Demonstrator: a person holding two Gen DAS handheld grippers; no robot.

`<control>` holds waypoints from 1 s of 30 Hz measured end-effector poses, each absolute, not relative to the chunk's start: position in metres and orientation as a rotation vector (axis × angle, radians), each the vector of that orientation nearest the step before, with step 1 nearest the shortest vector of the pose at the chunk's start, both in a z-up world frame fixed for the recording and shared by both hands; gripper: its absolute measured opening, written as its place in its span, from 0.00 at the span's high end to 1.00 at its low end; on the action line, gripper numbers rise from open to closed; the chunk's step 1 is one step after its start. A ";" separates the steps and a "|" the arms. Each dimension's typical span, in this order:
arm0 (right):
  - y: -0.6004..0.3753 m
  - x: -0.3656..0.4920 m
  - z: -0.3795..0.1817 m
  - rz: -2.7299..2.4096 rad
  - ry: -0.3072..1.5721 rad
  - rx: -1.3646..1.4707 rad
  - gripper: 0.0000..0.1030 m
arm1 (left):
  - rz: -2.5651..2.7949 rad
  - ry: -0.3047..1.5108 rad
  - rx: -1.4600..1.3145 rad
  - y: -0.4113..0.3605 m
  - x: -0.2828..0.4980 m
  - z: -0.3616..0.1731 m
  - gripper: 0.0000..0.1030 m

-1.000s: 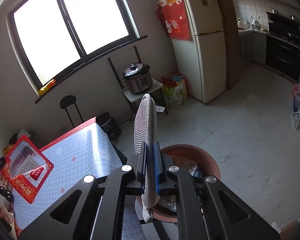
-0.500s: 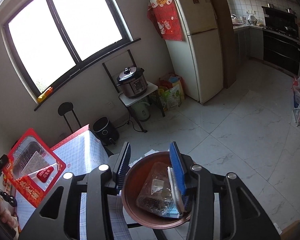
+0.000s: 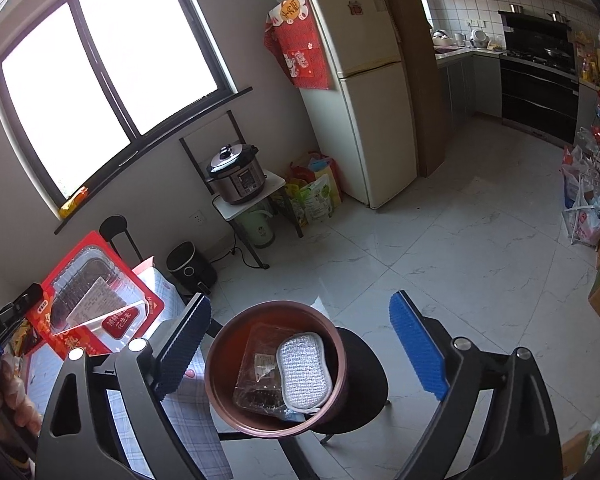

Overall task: Collect trash
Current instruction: 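Drop the red packaging card into the bucket by opening the left gripper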

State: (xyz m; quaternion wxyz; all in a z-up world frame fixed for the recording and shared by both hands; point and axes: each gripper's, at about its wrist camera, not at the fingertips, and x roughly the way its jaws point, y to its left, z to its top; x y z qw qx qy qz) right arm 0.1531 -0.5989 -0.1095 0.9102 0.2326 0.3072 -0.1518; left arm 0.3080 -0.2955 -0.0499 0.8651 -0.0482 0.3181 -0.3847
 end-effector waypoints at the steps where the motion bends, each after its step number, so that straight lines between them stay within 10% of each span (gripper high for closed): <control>1: -0.603 0.149 -0.110 -0.323 0.635 0.482 0.14 | -0.812 0.666 -0.097 -0.302 0.308 -0.051 0.95; 10: -0.632 0.132 -0.128 -0.369 0.656 0.522 0.14 | -0.895 0.683 -0.106 -0.356 0.317 -0.058 0.95; 13: -0.634 0.133 -0.133 -0.370 0.674 0.529 0.14 | -0.890 0.695 -0.143 -0.358 0.323 -0.059 0.51; 19: -0.616 0.134 -0.133 -0.367 0.686 0.517 0.14 | -0.862 0.666 -0.123 -0.335 0.318 -0.049 0.22; 30: -0.528 0.134 -0.106 -0.386 0.699 0.422 0.06 | -0.763 0.597 0.015 -0.239 0.285 -0.029 0.06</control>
